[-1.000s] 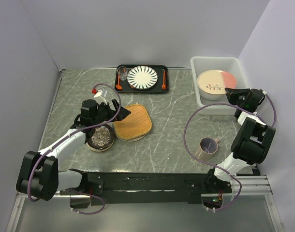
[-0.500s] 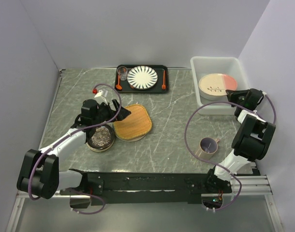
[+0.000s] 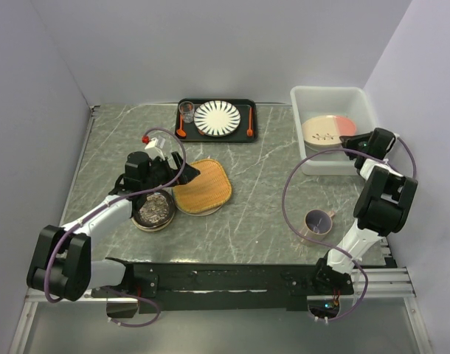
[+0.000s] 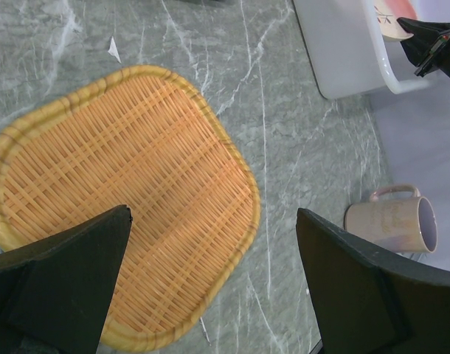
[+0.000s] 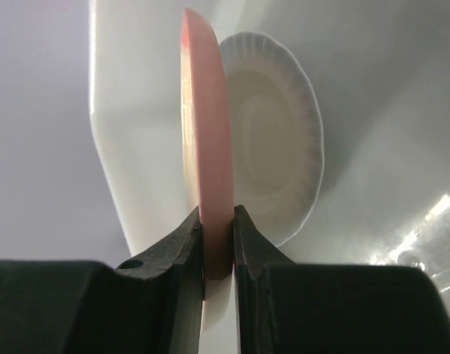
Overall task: Place the plates into the plastic bin on the countertop
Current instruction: Place the plate in the plastic bin.
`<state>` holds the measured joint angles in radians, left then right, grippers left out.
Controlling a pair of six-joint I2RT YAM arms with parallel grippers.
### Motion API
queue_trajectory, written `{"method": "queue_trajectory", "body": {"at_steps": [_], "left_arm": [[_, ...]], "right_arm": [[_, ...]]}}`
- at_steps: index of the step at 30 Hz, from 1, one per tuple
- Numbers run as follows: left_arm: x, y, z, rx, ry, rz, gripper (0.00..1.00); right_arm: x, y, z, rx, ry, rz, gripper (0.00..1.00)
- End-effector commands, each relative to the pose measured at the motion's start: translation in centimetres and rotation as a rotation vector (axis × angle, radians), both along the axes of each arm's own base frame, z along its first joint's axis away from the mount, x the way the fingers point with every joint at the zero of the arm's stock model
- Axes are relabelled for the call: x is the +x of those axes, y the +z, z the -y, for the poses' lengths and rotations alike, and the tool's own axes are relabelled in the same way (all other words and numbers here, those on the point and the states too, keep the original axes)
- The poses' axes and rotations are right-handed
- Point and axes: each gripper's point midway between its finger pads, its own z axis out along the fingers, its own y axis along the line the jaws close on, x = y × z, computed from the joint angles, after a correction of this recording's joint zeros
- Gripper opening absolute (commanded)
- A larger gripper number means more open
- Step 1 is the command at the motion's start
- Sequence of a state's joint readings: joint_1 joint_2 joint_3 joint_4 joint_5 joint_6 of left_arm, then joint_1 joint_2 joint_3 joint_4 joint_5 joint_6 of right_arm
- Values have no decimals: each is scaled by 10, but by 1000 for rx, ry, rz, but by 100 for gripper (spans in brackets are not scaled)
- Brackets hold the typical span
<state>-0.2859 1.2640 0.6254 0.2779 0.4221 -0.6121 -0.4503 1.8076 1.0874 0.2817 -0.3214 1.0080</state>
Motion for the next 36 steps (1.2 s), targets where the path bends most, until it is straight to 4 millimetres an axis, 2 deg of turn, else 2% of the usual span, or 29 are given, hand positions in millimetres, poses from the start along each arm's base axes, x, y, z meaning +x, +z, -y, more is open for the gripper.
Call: {"method": "queue_trajectory", "body": {"at_steps": [1,11,17,19,25,30,36], "left_arm": [[5,11,3,0,-23,57,99],[4,10,2,3,-20,54,99],[3,9,2,5,-21,54,99],[3,10,2,4,-19,57,99],[3,12,0,7,-11,60,99],[3,13,2,-1,-20,63,99],[1,13,1,2,-18,67,99]], "right_arm": [[28,63,6,-78,20,181,0],[35,48,2,-72,40,149,1],[37,45,1,-93,45,129,15],[38,40,-1,-97,51,110,20],[38,28,-1,-108,66,74,27],[35,11,6,-152,57,-3,44],[35,-3,8,-160,65,-50,54]]}}
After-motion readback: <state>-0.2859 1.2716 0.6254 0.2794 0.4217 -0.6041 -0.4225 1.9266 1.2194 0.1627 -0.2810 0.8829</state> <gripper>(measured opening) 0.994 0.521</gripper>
